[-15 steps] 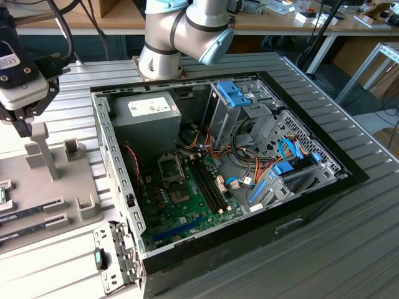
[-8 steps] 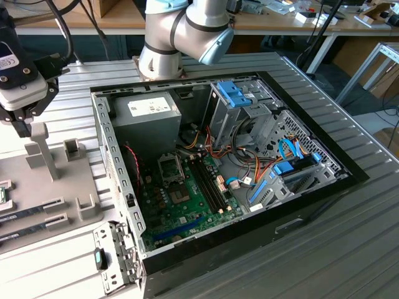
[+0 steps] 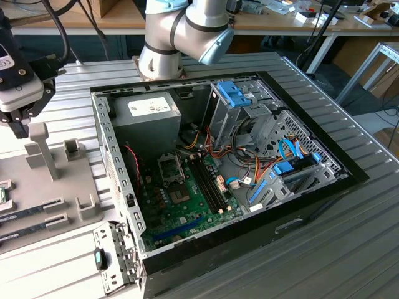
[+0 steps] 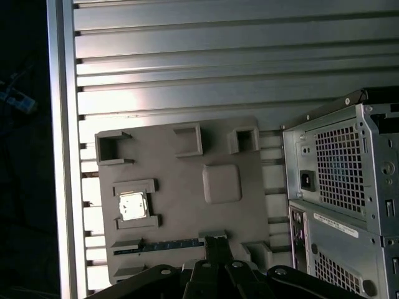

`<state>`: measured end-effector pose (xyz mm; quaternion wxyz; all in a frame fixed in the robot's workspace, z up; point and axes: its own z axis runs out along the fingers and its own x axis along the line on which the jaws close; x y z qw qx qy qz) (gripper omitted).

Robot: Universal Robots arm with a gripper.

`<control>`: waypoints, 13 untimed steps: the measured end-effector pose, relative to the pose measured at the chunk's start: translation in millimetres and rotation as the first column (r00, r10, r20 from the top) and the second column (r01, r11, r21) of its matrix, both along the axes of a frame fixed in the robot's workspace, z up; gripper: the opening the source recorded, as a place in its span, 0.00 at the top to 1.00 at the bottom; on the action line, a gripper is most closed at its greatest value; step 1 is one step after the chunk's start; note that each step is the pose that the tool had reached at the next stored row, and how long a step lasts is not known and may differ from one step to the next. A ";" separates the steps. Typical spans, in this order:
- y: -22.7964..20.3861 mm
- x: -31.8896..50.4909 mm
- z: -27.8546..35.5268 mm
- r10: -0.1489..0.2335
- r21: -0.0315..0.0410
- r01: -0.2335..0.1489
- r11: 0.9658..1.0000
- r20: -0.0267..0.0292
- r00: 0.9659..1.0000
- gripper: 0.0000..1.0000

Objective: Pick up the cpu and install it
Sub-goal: 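Reach for the cpu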

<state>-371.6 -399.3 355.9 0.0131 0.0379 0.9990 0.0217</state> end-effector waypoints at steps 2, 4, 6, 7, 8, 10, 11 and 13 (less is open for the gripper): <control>0.0 -1.0 -0.5 0.000 0.000 0.000 1.000 0.000 1.000 0.89; 0.0 -1.3 -0.6 0.000 0.000 0.000 1.000 0.000 1.000 0.89; 0.0 -1.6 -0.8 0.000 0.000 0.000 1.000 0.000 1.000 0.89; 0.0 -1.7 -0.9 0.000 0.000 0.000 1.000 0.000 1.000 0.89; 0.0 -1.8 -0.9 0.000 0.000 0.000 1.000 0.000 1.000 0.89; 0.0 -2.1 -1.1 0.000 0.000 0.000 1.000 0.000 1.000 0.89; 0.0 -2.3 -1.1 0.000 0.000 0.000 1.000 0.000 1.000 0.89; 0.0 -2.7 -1.2 0.000 0.000 0.000 1.000 0.000 1.000 0.89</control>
